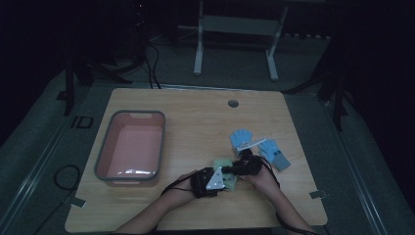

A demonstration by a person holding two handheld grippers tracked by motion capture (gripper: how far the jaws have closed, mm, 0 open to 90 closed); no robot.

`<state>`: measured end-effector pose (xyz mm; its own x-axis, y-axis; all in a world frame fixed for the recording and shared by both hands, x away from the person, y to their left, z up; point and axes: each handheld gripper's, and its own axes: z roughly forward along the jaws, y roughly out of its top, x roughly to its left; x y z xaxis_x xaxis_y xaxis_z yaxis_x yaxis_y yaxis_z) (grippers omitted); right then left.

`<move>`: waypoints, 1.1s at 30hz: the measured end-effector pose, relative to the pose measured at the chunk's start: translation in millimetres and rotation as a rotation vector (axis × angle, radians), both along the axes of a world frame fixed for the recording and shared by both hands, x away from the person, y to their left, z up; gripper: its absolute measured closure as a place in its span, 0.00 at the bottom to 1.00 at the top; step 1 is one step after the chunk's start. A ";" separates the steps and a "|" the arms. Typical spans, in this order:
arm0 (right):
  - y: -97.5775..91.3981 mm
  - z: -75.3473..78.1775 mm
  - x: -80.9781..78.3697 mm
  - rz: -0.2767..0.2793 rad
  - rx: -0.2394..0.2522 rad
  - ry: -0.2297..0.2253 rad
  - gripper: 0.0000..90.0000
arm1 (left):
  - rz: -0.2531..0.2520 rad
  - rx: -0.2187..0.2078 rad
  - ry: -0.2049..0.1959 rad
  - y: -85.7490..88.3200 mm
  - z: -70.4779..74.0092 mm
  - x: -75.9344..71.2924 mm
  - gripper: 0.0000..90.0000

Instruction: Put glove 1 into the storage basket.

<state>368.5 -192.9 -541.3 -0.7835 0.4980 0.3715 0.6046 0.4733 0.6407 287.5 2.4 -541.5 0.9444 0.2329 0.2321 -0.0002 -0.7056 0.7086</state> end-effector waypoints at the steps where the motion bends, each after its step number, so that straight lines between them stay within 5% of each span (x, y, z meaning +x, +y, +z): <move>1: 0.5 2.2 0.5 -0.002 0.007 0.003 0.79 | 0.000 0.000 0.000 0.0 0.0 0.0 0.84; 33: 45.7 75.9 20.0 0.019 0.063 -0.093 0.80 | 0.059 0.041 -0.074 46.2 77.9 13.6 0.84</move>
